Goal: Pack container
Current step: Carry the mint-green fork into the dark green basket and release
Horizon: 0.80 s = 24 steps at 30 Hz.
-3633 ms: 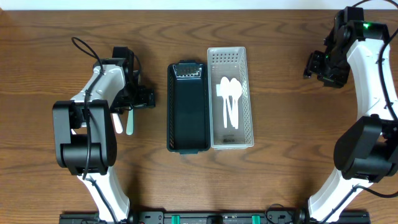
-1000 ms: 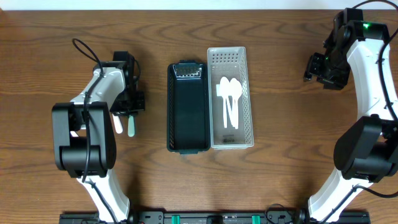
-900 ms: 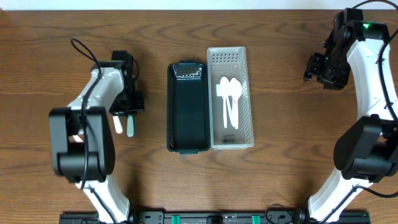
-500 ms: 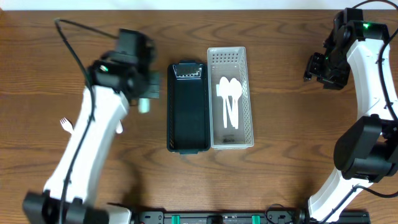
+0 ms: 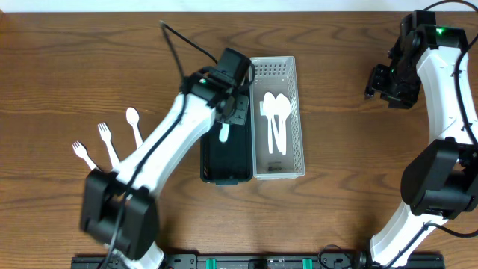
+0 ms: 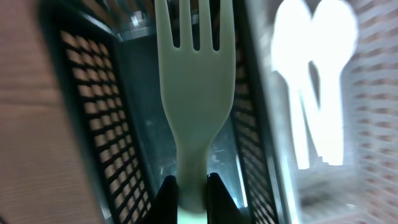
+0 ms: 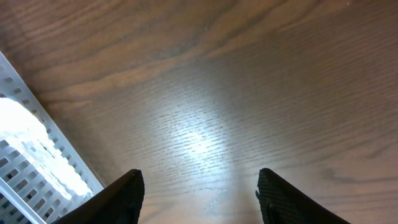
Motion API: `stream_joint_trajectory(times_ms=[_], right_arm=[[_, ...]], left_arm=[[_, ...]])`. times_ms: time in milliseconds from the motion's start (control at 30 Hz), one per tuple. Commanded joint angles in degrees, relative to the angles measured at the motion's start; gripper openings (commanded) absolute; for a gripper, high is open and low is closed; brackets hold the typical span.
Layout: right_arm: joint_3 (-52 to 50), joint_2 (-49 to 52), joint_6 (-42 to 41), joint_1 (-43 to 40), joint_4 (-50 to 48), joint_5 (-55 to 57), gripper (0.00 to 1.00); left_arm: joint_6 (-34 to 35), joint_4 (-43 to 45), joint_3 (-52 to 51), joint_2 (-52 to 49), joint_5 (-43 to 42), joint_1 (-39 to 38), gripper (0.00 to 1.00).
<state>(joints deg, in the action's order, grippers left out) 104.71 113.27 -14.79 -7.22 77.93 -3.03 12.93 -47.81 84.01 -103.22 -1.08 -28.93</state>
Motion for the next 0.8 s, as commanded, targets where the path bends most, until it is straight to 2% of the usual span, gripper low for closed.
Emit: stream_joint_trajectory(times_ms=[0, 100, 133, 167, 267, 300, 367, 400, 567, 767], right_arm=[[-0.3, 0.3, 0.7, 0.1, 0.5, -0.2, 0.62], [-0.3, 0.3, 0.7, 0.1, 0.7, -0.2, 0.62], [-0.3, 0.3, 0.7, 0.1, 0.8, -0.2, 0.62], [-0.3, 0.3, 0.7, 0.1, 0.9, -0.2, 0.62], [-0.3, 0.3, 0.7, 0.1, 1.0, -0.2, 0.61], [-0.3, 0.3, 0.7, 0.1, 1.1, -0.2, 0.61], [-0.3, 0.3, 0.8, 0.1, 1.2, -0.2, 0.61], [-0.3, 0.3, 0.8, 0.1, 1.2, -0.2, 0.62], [-0.3, 0.3, 0.8, 0.1, 1.1, -0.2, 0.62], [-0.3, 0.3, 0.8, 0.1, 1.0, -0.2, 0.62]], left_arm=[[1.1, -0.3, 0.0, -3.3, 0.4, 0.3, 0.06], [1.1, -0.4, 0.0, -5.9, 0.2, 0.3, 0.06], [1.1, -0.5, 0.0, -6.6, 0.2, 0.3, 0.09], [1.1, -0.7, 0.0, -7.2, 0.2, 0.3, 0.17], [1.1, -0.9, 0.0, -7.8, 0.3, 0.5, 0.17], [1.1, -0.9, 0.0, -7.6, 0.3, 0.6, 0.23], [0.9, -0.7, 0.0, -6.7, 0.3, 1.1, 0.41], [0.9, -0.7, 0.0, -6.1, 0.3, 1.5, 0.44], [-1.4, -1.9, 0.0, -0.9, 0.9, 2.9, 0.45], [-3.5, -5.3, 0.0, 12.1, 8.4, 3.6, 0.6]])
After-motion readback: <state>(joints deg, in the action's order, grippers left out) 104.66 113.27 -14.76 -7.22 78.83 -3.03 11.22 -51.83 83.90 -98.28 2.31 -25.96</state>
